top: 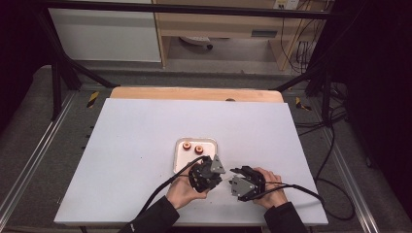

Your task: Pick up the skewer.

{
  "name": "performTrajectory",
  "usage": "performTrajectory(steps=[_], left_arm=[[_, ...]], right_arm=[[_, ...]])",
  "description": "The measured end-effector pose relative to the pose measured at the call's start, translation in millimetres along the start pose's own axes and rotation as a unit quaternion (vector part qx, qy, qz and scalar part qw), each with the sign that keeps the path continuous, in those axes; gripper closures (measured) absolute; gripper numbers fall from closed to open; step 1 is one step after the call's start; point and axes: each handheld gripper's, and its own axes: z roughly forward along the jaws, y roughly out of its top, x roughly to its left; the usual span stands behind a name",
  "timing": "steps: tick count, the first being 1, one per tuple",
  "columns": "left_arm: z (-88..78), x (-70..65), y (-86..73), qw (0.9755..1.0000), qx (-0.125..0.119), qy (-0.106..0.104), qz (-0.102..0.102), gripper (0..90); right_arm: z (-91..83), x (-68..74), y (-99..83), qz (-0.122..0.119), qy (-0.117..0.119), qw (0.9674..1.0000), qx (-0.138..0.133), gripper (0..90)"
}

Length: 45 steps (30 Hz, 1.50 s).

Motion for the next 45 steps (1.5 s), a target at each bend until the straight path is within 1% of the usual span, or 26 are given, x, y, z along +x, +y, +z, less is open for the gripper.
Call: performTrajectory(steps=[1,2,3,4,5,6,9,12,13,16,17,21,25,26,30,32,33,35,37,40,41,42,43,45], left_arm=[[0.7,0.0,1.0,1.0,0.003,-0.002,0.003,88.6],[1.7,0.1,2.0,1.0,0.004,-0.003,0.003,88.6],[2.2,0.2,3.0,1.0,0.006,0.001,0.002,88.6],[3.1,0.4,4.0,1.0,0.007,0.0,0.003,88.6],[4.0,0.5,5.0,1.0,0.009,-0.003,0.003,88.7],[4.9,0.5,5.7,0.9999,0.01,-0.004,0.004,88.6],[6.8,0.1,7.0,0.9999,0.012,-0.007,0.005,88.6],[7.1,0.1,6.9,0.9999,0.012,-0.009,0.006,88.6],[6.8,0.1,6.8,0.9999,0.011,-0.01,0.006,88.7],[5.8,0.3,6.6,0.9998,0.012,-0.011,0.007,88.6],[5.6,0.4,6.5,0.9998,0.013,-0.011,0.008,88.6],[5.0,0.7,6.1,0.9998,0.013,-0.011,0.007,88.6],[4.4,1.2,6.1,0.9999,0.012,-0.009,0.008,88.6],[4.2,1.5,6.1,0.9999,0.011,-0.009,0.008,88.6],[3.2,2.6,6.1,0.9998,0.012,-0.012,0.006,88.6],[2.9,3.9,5.9,0.9998,0.013,-0.012,0.001,87.3],[2.4,4.9,5.9,0.9998,0.016,-0.011,0.002,87.3],[1.0,8.4,5.4,0.9994,0.031,-0.016,-0.004,81.3],[-0.1,12.0,4.9,0.9987,0.046,-0.017,-0.01,75.9],[0.2,16.5,4.8,0.9975,0.063,-0.023,-0.025,72.1],[0.9,17.8,5.2,0.9967,0.071,-0.026,-0.029,71.5],[2.2,19.0,5.9,0.9957,0.082,-0.029,-0.031,71.6],[3.7,19.4,6.5,0.9949,0.09,-0.03,-0.034,71.8],[6.6,20.5,8.4,0.9929,0.109,-0.036,-0.032,74.4]], right_arm=[[0.0,0.0,0.0,0.0,0.0,1.0,0.0,60.0],[0.5,-0.1,0.5,-0.008,0.003,1.0,0.001,61.6],[1.1,1.4,1.0,-0.008,0.007,0.9999,0.003,62.9],[1.7,1.3,1.4,-0.02,0.008,0.9998,0.003,64.5],[2.4,2.3,1.8,-0.022,0.01,0.9997,0.003,66.4],[2.8,2.1,2.1,-0.031,0.009,0.9995,0.003,67.5],[3.2,2.2,1.9,-0.05,0.005,0.9987,0.003,72.9],[3.4,2.2,1.1,-0.071,0.006,0.9974,0.004,76.5],[3.5,3.0,1.0,-0.083,0.006,0.9965,0.005,78.0],[3.8,4.0,1.0,-0.088,0.006,0.9961,0.005,79.6],[4.0,4.0,0.6,-0.091,0.01,0.9958,0.008,81.6],[4.0,3.9,0.4,-0.092,0.009,0.9957,0.009,84.5],[4.0,4.0,0.3,-0.093,0.013,0.9955,0.011,88.3],[3.8,4.9,0.4,-0.091,0.015,0.9957,0.012,88.7],[3.5,4.5,1.1,-0.1,0.011,0.9948,0.011,89.0],[2.7,4.7,2.2,-0.108,0.009,0.994,0.016,89.2],[2.7,4.7,2.2,-0.108,0.009,0.994,0.016,89.2],[2.0,4.0,2.6,-0.117,0.007,0.9929,0.024,89.2],[1.5,3.2,3.0,-0.126,0.001,0.9915,0.031,89.2],[1.6,2.6,5.5,-0.145,-0.003,0.9885,0.044,89.2],[2.2,2.3,6.8,-0.153,-0.004,0.9872,0.045,89.2],[3.0,1.1,8.6,-0.166,-0.003,0.985,0.045,89.2],[3.2,1.5,9.9,-0.169,-0.005,0.9843,0.051,89.2],[4.7,0.4,13.3,-0.184,-0.007,0.9814,0.054,89.2]])
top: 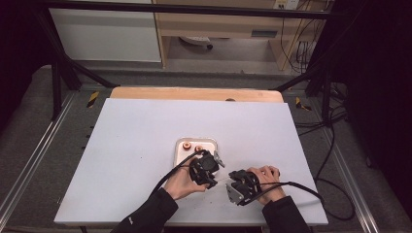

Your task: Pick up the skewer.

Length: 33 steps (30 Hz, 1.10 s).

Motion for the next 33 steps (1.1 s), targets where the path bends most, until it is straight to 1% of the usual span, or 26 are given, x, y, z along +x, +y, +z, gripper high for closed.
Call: performTrajectory(steps=[2,3,5,6,7,8,9,10,12,13,16,18,19,20,21,22,23,24,25,27,28,30,31,32,33], left_arm=[[2.5,-0.2,2.2,0.9999,0.011,-0.005,0.001,76.8],[3.6,-0.4,3.4,0.9998,0.018,-0.006,0.003,79.3],[6.1,-1.0,5.5,0.9997,0.025,-0.009,0.003,79.9],[7.1,-1.3,6.6,0.9996,0.028,-0.009,0.005,81.1],[7.9,-1.7,7.6,0.9995,0.03,-0.007,0.005,81.1],[8.5,-1.9,8.6,0.9994,0.034,-0.007,0.005,83.1],[9.0,-2.4,9.4,0.9993,0.035,-0.007,0.004,83.1],[9.3,-2.6,10.0,0.9993,0.037,-0.009,0.004,84.4],[9.7,-2.9,10.7,0.9991,0.043,-0.004,-0.001,86.4],[9.8,-2.4,10.7,0.999,0.045,-0.005,-0.005,87.0],[10.1,-2.1,10.5,0.9988,0.047,-0.005,-0.008,87.9],[10.6,-3.4,10.3,0.9989,0.047,-0.001,-0.007,88.1],[10.8,-4.0,10.2,0.9989,0.047,0.001,-0.007,88.2],[11.1,-4.7,10.0,0.9989,0.047,0.004,-0.006,88.2],[11.3,-5.3,9.6,0.999,0.045,0.006,-0.004,88.2],[11.2,-5.6,8.9,0.999,0.044,0.007,-0.002,88.2],[11.0,-6.0,7.7,0.9991,0.042,0.012,-0.001,88.2],[10.5,-6.1,6.0,0.9991,0.04,0.013,0.001,88.2],[9.6,-6.1,3.8,0.9992,0.037,0.014,0.001,88.2],[7.4,-5.5,-1.4,0.9995,0.028,0.017,0.0,88.2],[6.0,-5.4,-4.1,0.9995,0.024,0.021,-0.002,88.2],[3.5,-5.3,-9.8,0.9995,0.012,0.029,-0.005,88.2],[2.2,-5.2,-12.8,0.9994,0.009,0.033,-0.002,88.2],[0.4,-4.7,-15.7,0.9994,0.008,0.034,0.0,88.2],[-1.4,-3.6,-19.1,0.9992,0.003,0.039,0.001,88.2]], right_arm=[[0.9,-1.8,3.4,-0.014,-0.001,0.9999,0.0,89.2],[1.2,-3.3,7.1,-0.028,-0.004,0.9996,0.001,89.2],[0.8,-3.0,8.6,-0.028,-0.004,0.9996,0.004,89.2],[1.6,-4.1,11.7,-0.046,-0.005,0.9989,0.003,89.2],[1.6,-4.1,11.7,-0.046,-0.005,0.9989,0.003,89.2],[2.1,-3.8,14.5,-0.057,-0.005,0.9984,0.006,89.2],[2.1,-3.8,14.5,-0.057,-0.005,0.9984,0.006,89.2],[2.4,-4.0,15.7,-0.063,-0.006,0.998,0.004,89.2],[2.2,-3.7,17.1,-0.068,-0.008,0.9977,0.005,89.2],[2.4,-3.8,17.2,-0.073,-0.01,0.9973,0.003,89.2],[1.3,-3.2,17.9,-0.076,-0.011,0.9971,0.004,89.2],[1.2,-2.8,17.9,-0.075,-0.013,0.9971,0.002,89.1],[1.1,-2.5,18.0,-0.073,-0.012,0.9972,0.003,89.1],[1.1,-2.1,18.1,-0.061,-0.009,0.9981,0.005,88.4],[1.1,-2.1,18.1,-0.061,-0.009,0.9981,0.005,88.4],[0.9,-2.4,18.1,-0.05,-0.005,0.9987,0.005,87.3],[0.4,-2.3,17.6,-0.028,-0.001,0.9996,0.007,85.1],[-0.4,-3.4,16.4,-0.011,0.004,0.9999,0.006,82.2],[-1.4,-3.9,14.8,0.013,0.009,0.9999,0.0,78.7],[-4.3,-6.7,9.9,0.047,0.007,0.9988,-0.011,74.0],[-6.0,-7.6,7.1,0.075,0.008,0.997,-0.016,70.0],[-9.0,-10.0,0.0,0.133,0.009,0.9907,-0.026,64.1],[-10.6,-10.7,-3.8,0.158,0.01,0.987,-0.03,62.3],[-12.2,-11.1,-7.6,0.184,0.009,0.9824,-0.032,58.9],[-13.2,-11.6,-11.4,0.211,0.009,0.9768,-0.036,55.2]])
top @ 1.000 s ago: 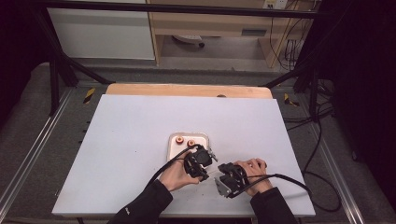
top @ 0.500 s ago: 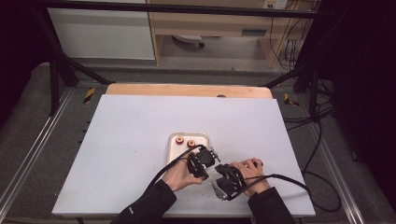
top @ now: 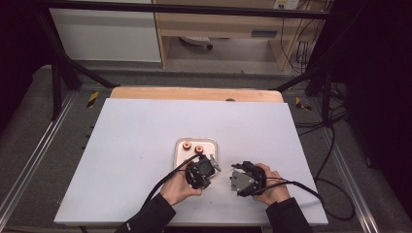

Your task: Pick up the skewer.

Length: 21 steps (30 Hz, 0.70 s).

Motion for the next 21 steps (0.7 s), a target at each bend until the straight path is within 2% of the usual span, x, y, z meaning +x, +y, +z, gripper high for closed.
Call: performTrajectory(steps=[3,4,6,8,12,17,21], left_arm=[[-7.8,4.5,-11.5,0.9998,-0.011,0.017,-0.009,88.2],[-10.4,6.0,-15.5,0.9997,-0.014,0.019,-0.011,88.2],[-15.0,8.3,-23.9,0.9992,-0.025,0.025,-0.017,88.2],[-19.0,9.7,-32.1,0.9986,-0.037,0.032,-0.021,88.2],[-26.6,11.8,-49.1,0.9963,-0.067,0.041,-0.035,88.2],[-33.7,13.9,-71.2,0.9922,-0.098,0.056,-0.052,88.1],[-36.9,14.9,-88.2,0.9878,-0.124,0.063,-0.069,88.1]], right_arm=[[-3.5,-5.5,-10.0,0.073,0.0,0.9973,0.0,45.3],[-3.4,-6.5,-13.3,0.1,0.0,0.9949,-0.003,42.3],[-3.5,-9.0,-19.8,0.14,0.005,0.9901,-0.003,37.0],[-2.3,-10.6,-25.6,0.18,0.011,0.9835,-0.004,32.5],[0.2,-14.2,-34.8,0.24,0.025,0.9705,-0.006,26.6],[2.2,-18.2,-39.4,0.311,0.048,0.9491,-0.008,15.6],[2.9,-23.1,-39.0,0.353,0.067,0.933,-0.019,9.5]])
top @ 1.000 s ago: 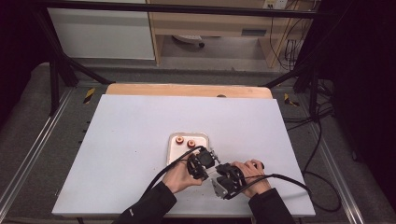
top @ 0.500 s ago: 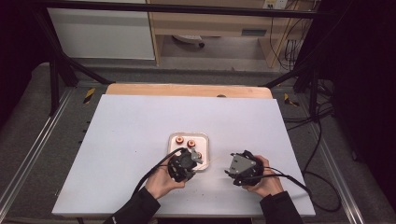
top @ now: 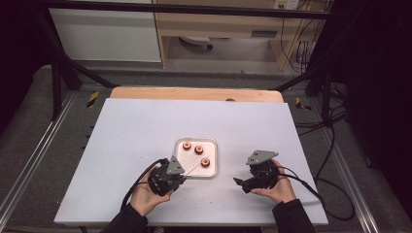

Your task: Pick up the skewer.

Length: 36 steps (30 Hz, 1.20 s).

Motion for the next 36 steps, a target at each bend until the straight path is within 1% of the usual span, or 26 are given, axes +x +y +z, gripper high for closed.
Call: performTrajectory(steps=[2,4,7,9,11,12,16,18,22,24,25,28,31,35,36], left_arm=[[-3.3,2.9,-6.3,0.9999,-0.009,0.005,-0.01,88.0],[-6.6,5.8,-12.4,0.9996,-0.019,0.005,-0.019,88.0],[-9.7,8.7,-21.2,0.9989,-0.034,0.008,-0.032,88.0],[-11.1,9.8,-25.0,0.9987,-0.038,0.01,-0.034,88.0],[-12.4,10.8,-28.4,0.9984,-0.045,0.005,-0.035,88.0],[-13.0,11.0,-30.4,0.9982,-0.05,0.006,-0.033,87.9],[-16.4,13.7,-36.8,0.9972,-0.061,0.007,-0.043,88.0],[-18.0,14.7,-39.1,0.9968,-0.065,0.008,-0.046,88.0],[-18.9,16.6,-42.5,0.9964,-0.067,0.007,-0.051,88.0],[-18.9,17.3,-43.3,0.9961,-0.069,0.006,-0.054,88.0],[-18.7,18.2,-43.3,0.9962,-0.071,0.009,-0.051,88.0],[-18.2,18.3,-43.2,0.9961,-0.071,0.008,-0.052,88.0],[-17.2,18.6,-43.3,0.9959,-0.073,0.007,-0.054,88.0],[-16.9,20.5,-44.3,0.9957,-0.075,0.007,-0.054,88.0],[-16.9,20.9,-44.6,0.9953,-0.079,0.006,-0.055,88.0]], right_arm=[[-0.2,-1.7,2.1,0.022,0.013,0.9997,-0.004,7.2],[0.0,-3.1,5.0,0.042,0.017,0.999,-0.003,5.0],[0.0,-3.6,10.1,0.062,0.024,0.9978,-0.001,3.0],[0.8,-3.4,14.1,0.073,0.031,0.9968,-0.003,2.6],[2.2,-2.6,19.1,0.077,0.033,0.9965,-0.005,2.6],[3.1,-2.1,21.9,0.077,0.035,0.9964,-0.003,2.8],[9.2,0.5,32.8,0.081,0.037,0.996,0.004,3.7],[12.7,1.4,38.9,0.084,0.038,0.9957,0.006,4.1],[20.1,3.4,51.9,0.087,0.048,0.995,0.011,4.7],[24.3,4.3,58.0,0.082,0.048,0.9954,0.014,5.2],[26.5,4.6,61.0,0.083,0.049,0.9952,0.017,5.2],[32.6,5.3,69.1,0.082,0.047,0.9952,0.026,6.0],[38.2,6.1,75.4,0.075,0.049,0.9955,0.029,6.8],[44.9,8.7,82.9,0.074,0.053,0.9951,0.039,6.8],[46.7,9.5,84.4,0.073,0.053,0.9952,0.039,6.9]])
